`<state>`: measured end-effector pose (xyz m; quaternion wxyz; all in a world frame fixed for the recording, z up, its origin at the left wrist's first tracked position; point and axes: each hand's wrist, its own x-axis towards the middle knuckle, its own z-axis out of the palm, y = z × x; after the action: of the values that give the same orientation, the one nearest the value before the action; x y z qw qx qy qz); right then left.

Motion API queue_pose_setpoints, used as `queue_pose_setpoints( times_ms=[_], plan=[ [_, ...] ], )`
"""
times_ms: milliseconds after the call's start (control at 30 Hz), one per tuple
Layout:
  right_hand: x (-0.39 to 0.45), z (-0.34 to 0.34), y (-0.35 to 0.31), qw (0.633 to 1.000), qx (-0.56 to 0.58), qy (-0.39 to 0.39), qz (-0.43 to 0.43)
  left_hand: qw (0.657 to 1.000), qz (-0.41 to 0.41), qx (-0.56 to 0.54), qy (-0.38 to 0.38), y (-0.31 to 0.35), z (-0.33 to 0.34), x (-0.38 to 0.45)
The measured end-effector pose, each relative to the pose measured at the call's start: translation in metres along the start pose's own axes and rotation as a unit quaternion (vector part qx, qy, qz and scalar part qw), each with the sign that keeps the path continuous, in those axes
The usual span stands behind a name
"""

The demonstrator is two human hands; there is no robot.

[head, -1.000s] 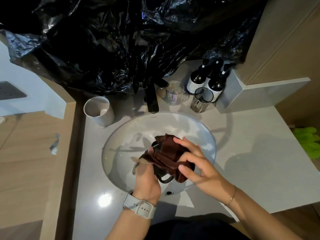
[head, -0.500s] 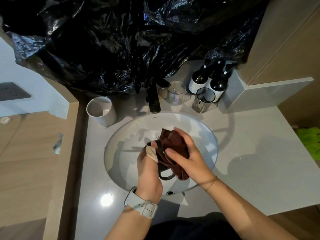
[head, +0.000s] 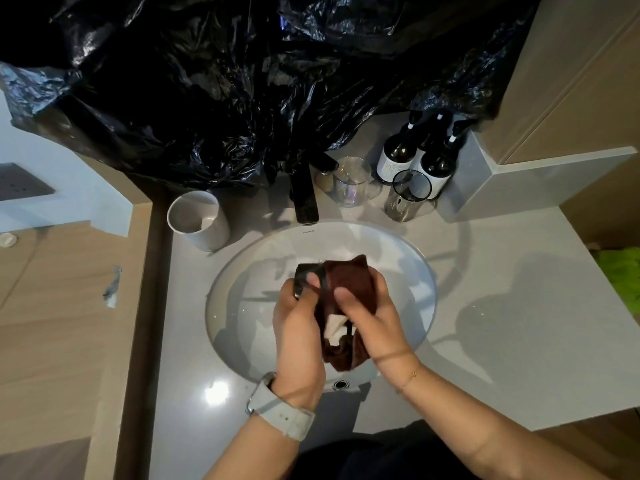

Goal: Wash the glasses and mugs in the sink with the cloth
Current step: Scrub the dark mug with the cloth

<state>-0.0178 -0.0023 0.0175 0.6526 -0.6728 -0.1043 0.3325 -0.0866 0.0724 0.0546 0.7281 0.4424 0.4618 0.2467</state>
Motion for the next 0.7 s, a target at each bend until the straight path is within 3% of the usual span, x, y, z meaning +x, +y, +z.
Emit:
queue_pose_setpoints(
  times_ms=[100, 167, 267, 400, 567, 633, 700],
  plan=[
    [-0.003, -0.010, 0.012, 0.988, -0.098, 0.006, -0.116, 0.985, -0.146, -0.082, -0.037, 0.016, -0.004, 0.011],
    [0.000, -0.017, 0.015, 0.985, -0.113, -0.010, -0.132, 0.975, -0.189, -0.102, -0.061, 0.019, -0.004, 0.011],
    [0.002, -0.016, 0.002, 0.994, -0.065, -0.019, -0.080, 0.993, -0.088, -0.068, -0.033, 0.009, 0.001, 0.005],
    [0.006, -0.009, -0.021, 0.985, 0.128, -0.007, 0.116, 0.990, 0.117, 0.068, -0.037, -0.004, 0.007, -0.006],
    [0.011, -0.011, -0.040, 0.933, 0.250, -0.098, 0.241, 0.965, 0.192, 0.171, -0.040, -0.022, -0.001, -0.006],
    [0.010, -0.009, -0.038, 0.932, 0.255, -0.099, 0.238, 0.962, 0.199, 0.182, -0.044, -0.022, -0.002, -0.006],
    [0.008, -0.002, -0.029, 0.955, 0.210, -0.057, 0.200, 0.975, 0.173, 0.133, -0.047, -0.014, 0.000, -0.008]
  ],
)
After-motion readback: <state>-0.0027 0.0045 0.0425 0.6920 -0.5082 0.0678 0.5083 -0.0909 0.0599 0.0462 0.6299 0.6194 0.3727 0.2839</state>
